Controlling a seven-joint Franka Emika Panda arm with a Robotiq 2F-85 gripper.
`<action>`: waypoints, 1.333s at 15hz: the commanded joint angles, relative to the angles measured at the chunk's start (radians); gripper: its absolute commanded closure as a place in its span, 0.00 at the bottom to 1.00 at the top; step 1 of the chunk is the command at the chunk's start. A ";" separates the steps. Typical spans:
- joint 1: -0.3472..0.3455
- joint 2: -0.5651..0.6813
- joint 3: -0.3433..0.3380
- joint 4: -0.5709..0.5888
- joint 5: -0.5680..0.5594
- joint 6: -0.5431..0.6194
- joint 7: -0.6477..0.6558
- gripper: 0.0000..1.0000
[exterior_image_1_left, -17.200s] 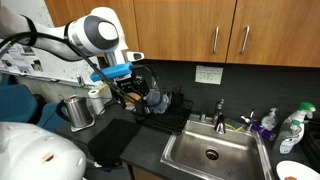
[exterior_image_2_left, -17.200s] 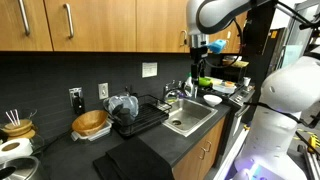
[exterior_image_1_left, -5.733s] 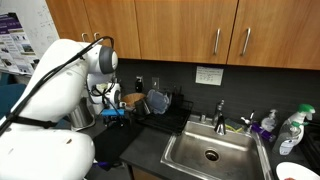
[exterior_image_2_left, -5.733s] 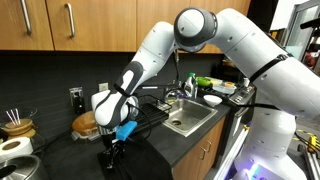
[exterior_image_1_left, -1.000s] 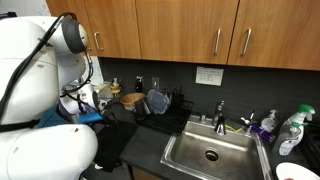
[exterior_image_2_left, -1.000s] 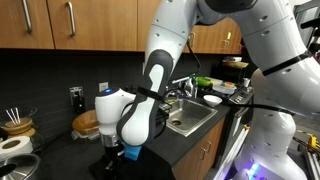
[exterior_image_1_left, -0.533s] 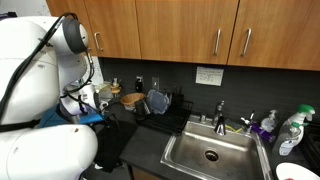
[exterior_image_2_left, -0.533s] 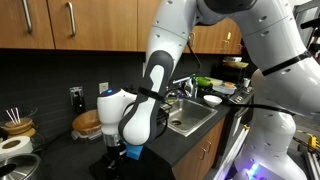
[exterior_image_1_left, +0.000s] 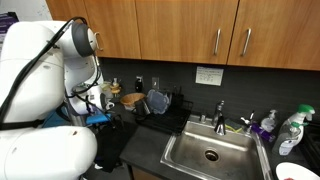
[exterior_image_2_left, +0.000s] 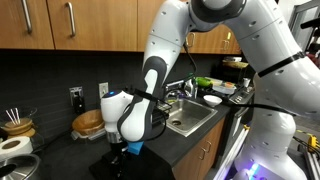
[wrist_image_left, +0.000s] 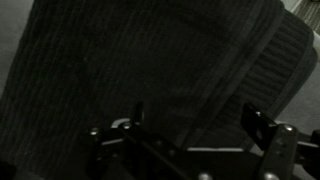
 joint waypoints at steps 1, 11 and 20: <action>-0.020 0.066 0.015 0.087 -0.002 -0.066 -0.041 0.00; 0.002 0.134 0.028 0.220 -0.015 -0.188 -0.050 0.29; -0.009 0.126 0.028 0.216 -0.017 -0.157 -0.059 0.96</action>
